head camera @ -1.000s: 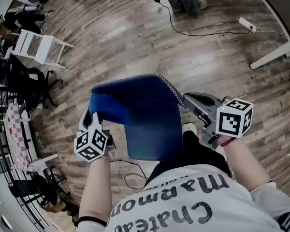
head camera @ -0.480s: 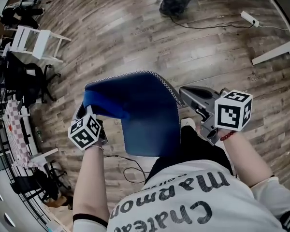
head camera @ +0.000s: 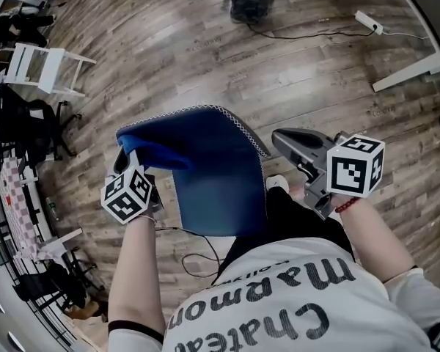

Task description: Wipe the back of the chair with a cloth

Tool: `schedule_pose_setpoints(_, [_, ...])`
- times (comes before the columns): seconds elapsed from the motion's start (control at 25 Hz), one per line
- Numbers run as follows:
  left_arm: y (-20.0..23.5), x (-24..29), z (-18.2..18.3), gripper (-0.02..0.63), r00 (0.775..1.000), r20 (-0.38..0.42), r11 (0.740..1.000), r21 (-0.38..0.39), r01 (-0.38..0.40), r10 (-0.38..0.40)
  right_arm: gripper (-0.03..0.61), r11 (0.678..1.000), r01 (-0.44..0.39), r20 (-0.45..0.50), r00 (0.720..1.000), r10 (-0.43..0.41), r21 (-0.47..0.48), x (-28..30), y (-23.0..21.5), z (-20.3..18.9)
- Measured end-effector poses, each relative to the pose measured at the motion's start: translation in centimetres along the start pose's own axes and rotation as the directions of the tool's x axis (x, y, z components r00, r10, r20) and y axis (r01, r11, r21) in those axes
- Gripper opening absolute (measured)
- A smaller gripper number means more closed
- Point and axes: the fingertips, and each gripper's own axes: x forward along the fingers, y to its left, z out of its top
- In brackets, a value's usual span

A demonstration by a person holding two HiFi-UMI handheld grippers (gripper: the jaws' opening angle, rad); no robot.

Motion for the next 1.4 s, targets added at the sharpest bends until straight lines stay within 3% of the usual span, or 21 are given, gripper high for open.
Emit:
schedule_pose_setpoints(0.28, [-2.6, -0.6, 0.6, 0.043, 0.996, 0.067, 0.997, -0.049, 0.054, -0.051, 0.015, 1.000, 0.003, -0.007, 1.000, -0.003, -0.002, -0.6, 0.0, -0.2])
schedule_pose_setpoints(0.52, [-5.4, -1.1, 1.3, 0.043, 0.989, 0.100, 0.993, -0.036, 0.112, -0.108, 0.015, 1.000, 0.008, -0.012, 1.000, -0.008, -0.005, -0.4, 0.1, -0.2])
schedule_pose_setpoints(0.92, [-9.6, -1.1, 1.0, 0.043, 0.981, 0.102, 0.982, -0.072, 0.172, -0.164, 0.015, 1.000, -0.001, 0.003, 1.000, 0.001, 0.006, -0.1, -0.2, -0.3])
schedule_pose_setpoints(1.2, [-12.4, -1.2, 1.1, 0.041, 0.967, 0.106, 0.963, -0.118, 0.243, -0.231, 0.015, 1.000, -0.001, 0.013, 1.000, 0.001, 0.011, 0.3, -0.2, 0.2])
schedule_pose_setpoints(1.4, [-15.3, -1.3, 0.8, 0.041, 0.943, 0.100, 0.942, -0.077, 0.326, -0.318, 0.014, 1.000, 0.011, 0.014, 1.000, -0.012, 0.015, 0.3, -0.4, -0.1])
